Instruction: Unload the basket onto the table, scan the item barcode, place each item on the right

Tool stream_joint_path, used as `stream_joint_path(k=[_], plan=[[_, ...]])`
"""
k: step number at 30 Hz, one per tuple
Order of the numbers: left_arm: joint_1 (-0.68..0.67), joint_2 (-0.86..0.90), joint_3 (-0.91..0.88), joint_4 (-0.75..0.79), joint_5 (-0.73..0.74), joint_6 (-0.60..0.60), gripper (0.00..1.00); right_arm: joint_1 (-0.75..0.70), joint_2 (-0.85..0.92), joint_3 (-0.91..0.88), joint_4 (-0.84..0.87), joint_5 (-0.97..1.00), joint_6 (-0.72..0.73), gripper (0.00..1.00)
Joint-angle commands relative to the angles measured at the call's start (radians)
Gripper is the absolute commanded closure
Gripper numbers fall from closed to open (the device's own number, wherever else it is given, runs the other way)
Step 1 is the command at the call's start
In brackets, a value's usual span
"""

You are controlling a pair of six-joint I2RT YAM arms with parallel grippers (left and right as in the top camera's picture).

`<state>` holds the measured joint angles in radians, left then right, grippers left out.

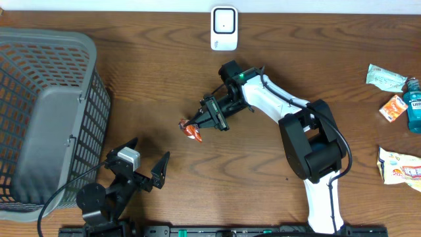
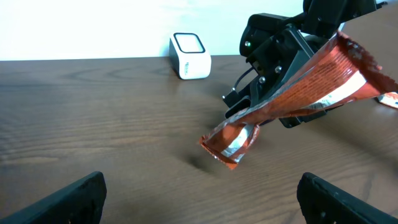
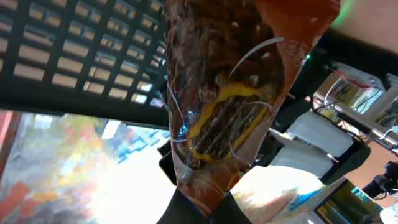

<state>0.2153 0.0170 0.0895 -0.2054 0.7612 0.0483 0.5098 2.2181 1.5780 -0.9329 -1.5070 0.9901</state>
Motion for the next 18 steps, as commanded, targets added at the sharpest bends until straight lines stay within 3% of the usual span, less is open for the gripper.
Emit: stream_joint_path(k=[1, 5, 11, 14, 15, 18], plan=[[0.002, -0.005, -0.017, -0.022, 0.013, -0.005, 0.02, -0.008, 0.0, 0.018, 0.002, 0.12, -0.036, 0.99], [0.002, -0.005, -0.017, -0.022, 0.013, -0.005, 0.02, -0.006, 0.0, 0.018, 0.058, 0.503, -0.344, 0.94], [0.002, -0.005, -0.017, -0.022, 0.013, -0.005, 0.02, 0.003, 0.0, 0.018, 0.078, 0.723, -0.545, 0.94], [0.002, -0.005, -0.017, -0.022, 0.013, -0.005, 0.02, 0.003, 0.0, 0.018, 0.118, 0.744, -0.676, 0.81], [0.002, -0.005, -0.017, -0.022, 0.013, -0.005, 0.02, 0.003, 0.0, 0.018, 0.13, 0.752, -0.689, 0.7], [0.002, -0.005, -0.017, -0.022, 0.013, -0.005, 0.02, 0.002, 0.0, 0.026, 0.129, 0.793, -0.692, 0.5]])
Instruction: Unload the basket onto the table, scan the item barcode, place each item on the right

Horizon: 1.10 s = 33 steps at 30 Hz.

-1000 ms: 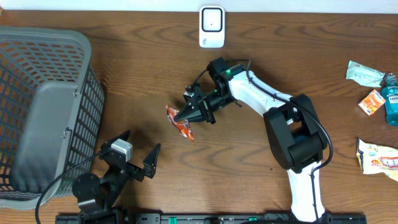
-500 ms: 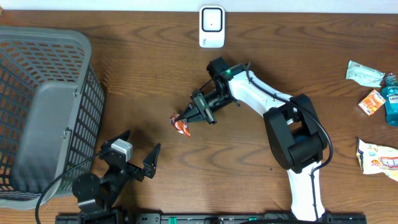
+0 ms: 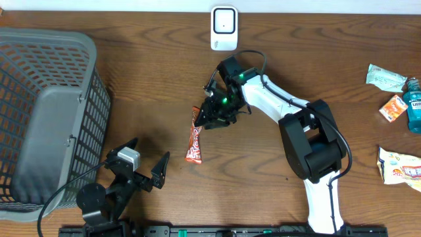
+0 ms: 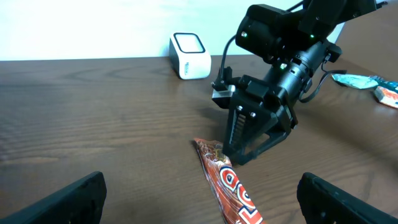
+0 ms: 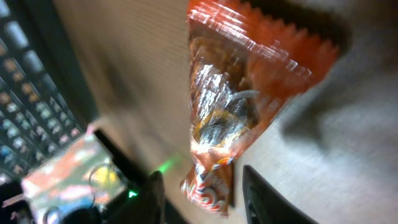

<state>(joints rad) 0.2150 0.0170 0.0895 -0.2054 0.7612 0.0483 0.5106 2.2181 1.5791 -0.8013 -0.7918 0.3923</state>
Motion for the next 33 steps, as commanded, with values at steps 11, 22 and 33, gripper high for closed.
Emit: stream_joint_path(k=[11, 22, 33], plan=[[0.002, -0.005, -0.017, -0.022, 0.013, -0.005, 0.02, 0.105, -0.006, 0.077, -0.018, 0.465, 0.074, 0.08], [0.002, -0.005, -0.017, -0.022, 0.013, -0.005, 0.02, 0.238, 0.042, 0.076, 0.021, 0.752, 0.306, 0.45], [0.002, -0.005, -0.017, -0.022, 0.013, -0.005, 0.02, 0.23, 0.141, 0.081, 0.065, 0.542, 0.053, 0.99]])
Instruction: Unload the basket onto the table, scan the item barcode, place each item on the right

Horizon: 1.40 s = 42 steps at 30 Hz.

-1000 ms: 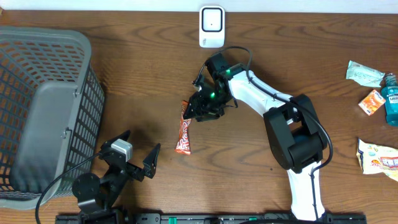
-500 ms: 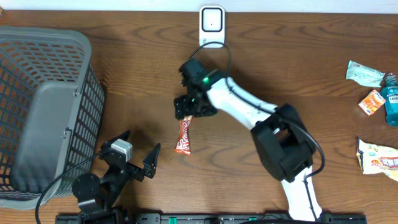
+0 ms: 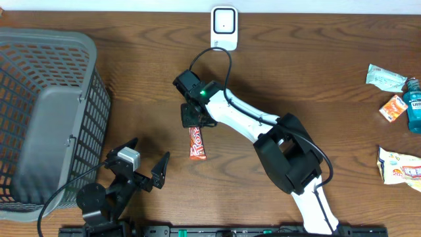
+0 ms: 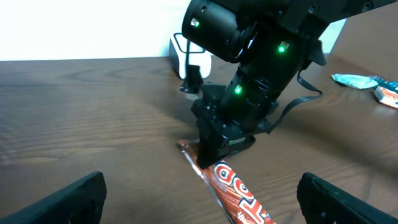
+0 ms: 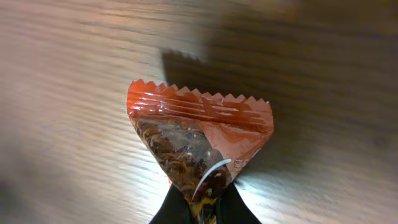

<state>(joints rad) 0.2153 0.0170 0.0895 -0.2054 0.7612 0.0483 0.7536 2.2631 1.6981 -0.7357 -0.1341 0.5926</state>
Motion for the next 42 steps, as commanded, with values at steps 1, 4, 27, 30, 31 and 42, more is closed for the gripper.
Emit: stream_joint_path(k=[1, 4, 27, 30, 31, 42], plan=[[0.002, -0.005, -0.017, -0.022, 0.013, -0.005, 0.02, -0.029, 0.085, -0.032, -0.001, -0.182, -0.2, 0.99], [0.002, -0.005, -0.017, -0.022, 0.013, -0.005, 0.02, -0.091, 0.047, -0.029, 0.007, -0.482, -0.39, 0.99], [0.002, -0.005, -0.017, -0.022, 0.013, -0.005, 0.02, -0.296, 0.031, -0.041, 0.183, -1.429, -1.259, 0.99], [0.002, -0.005, -0.017, -0.022, 0.013, -0.005, 0.02, -0.281, 0.031, -0.023, 0.319, -1.429, -1.209, 0.99], [0.002, -0.005, -0.017, -0.022, 0.013, -0.005, 0.02, -0.279, 0.031, -0.017, 0.373, -1.429, -1.172, 0.99], [0.002, -0.005, -0.017, -0.022, 0.013, -0.005, 0.02, -0.255, 0.014, 0.005, 1.059, -1.428, -0.534, 0.99]])
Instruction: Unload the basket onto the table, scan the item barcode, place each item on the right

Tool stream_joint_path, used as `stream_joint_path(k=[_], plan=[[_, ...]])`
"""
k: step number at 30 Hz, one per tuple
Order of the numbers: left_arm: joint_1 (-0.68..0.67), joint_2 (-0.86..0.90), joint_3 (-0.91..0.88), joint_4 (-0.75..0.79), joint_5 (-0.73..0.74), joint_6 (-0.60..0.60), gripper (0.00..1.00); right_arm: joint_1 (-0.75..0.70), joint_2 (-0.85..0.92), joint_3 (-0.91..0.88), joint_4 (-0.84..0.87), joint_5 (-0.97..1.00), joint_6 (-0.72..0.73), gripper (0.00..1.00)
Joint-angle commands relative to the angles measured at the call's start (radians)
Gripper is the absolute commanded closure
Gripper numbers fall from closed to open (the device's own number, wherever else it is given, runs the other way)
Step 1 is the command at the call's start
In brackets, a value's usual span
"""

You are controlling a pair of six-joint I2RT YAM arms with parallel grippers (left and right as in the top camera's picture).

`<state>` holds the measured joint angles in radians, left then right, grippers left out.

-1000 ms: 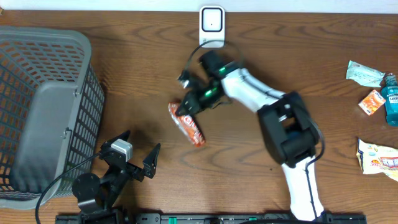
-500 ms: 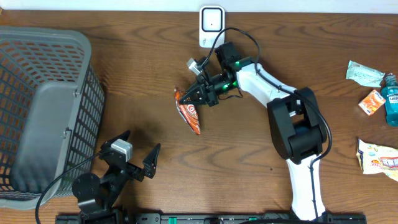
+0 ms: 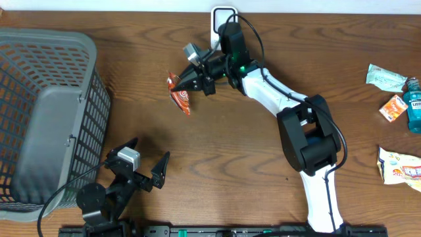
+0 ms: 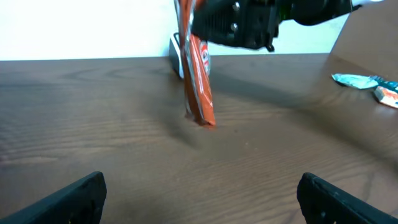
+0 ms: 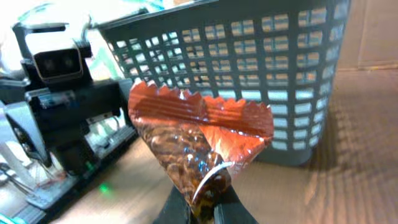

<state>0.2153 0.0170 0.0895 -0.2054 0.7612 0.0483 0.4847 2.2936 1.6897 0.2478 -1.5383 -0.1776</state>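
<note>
An orange snack wrapper (image 3: 179,91) hangs in the air left of the white barcode scanner (image 3: 220,16) at the table's far edge. My right gripper (image 3: 191,78) is shut on the wrapper's end (image 5: 199,149), holding it above the wood; the left wrist view shows the wrapper (image 4: 198,74) dangling in front of the scanner (image 4: 176,53). My left gripper (image 3: 146,158) rests open near the front edge, its black fingers (image 4: 62,196) wide apart with only bare table between them.
A grey mesh basket (image 3: 46,112) fills the left side of the table. At the right edge lie several other items: a pale green packet (image 3: 385,77), a small orange pack (image 3: 393,107), a blue bottle (image 3: 413,105) and a white pouch (image 3: 400,164).
My right gripper has lifted the wrapper off the table middle and now holds it raised near the scanner at the far edge. The left arm is unchanged.
At first my right gripper held the wrapper above the table's middle. Then the wrapper lay flat on the wood with the jaws open around its end. After that the gripper was shut on its upper end. Now the wrapper hangs near the scanner.
</note>
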Motion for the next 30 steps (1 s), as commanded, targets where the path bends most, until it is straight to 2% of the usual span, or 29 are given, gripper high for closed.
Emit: stream_joint_path(k=[1, 9, 13, 19, 23, 28, 30], plan=[[0.002, -0.005, -0.017, -0.022, 0.013, -0.005, 0.02, 0.014, -0.016, 0.014, 0.106, -0.024, 0.257, 0.99], [0.002, -0.005, -0.017, -0.022, 0.013, -0.005, 0.02, 0.014, -0.016, 0.008, 0.031, -0.024, 0.267, 0.99], [0.002, -0.005, -0.017, -0.022, 0.013, -0.005, 0.02, 0.019, -0.016, 0.002, -0.111, -0.024, 0.267, 0.99], [0.002, -0.005, -0.017, -0.022, 0.013, -0.005, 0.02, 0.031, -0.016, -0.027, -0.486, 0.001, 0.248, 0.99], [0.002, -0.005, -0.017, -0.022, 0.013, -0.005, 0.02, 0.009, -0.016, -0.069, -0.66, 0.208, 0.237, 0.98], [0.002, -0.005, -0.017, -0.022, 0.013, -0.005, 0.02, -0.025, -0.016, -0.101, -0.854, 0.652, 0.23, 0.99], [0.002, -0.005, -0.017, -0.022, 0.013, -0.005, 0.02, -0.028, -0.016, -0.111, -0.893, 0.715, 0.201, 0.99]])
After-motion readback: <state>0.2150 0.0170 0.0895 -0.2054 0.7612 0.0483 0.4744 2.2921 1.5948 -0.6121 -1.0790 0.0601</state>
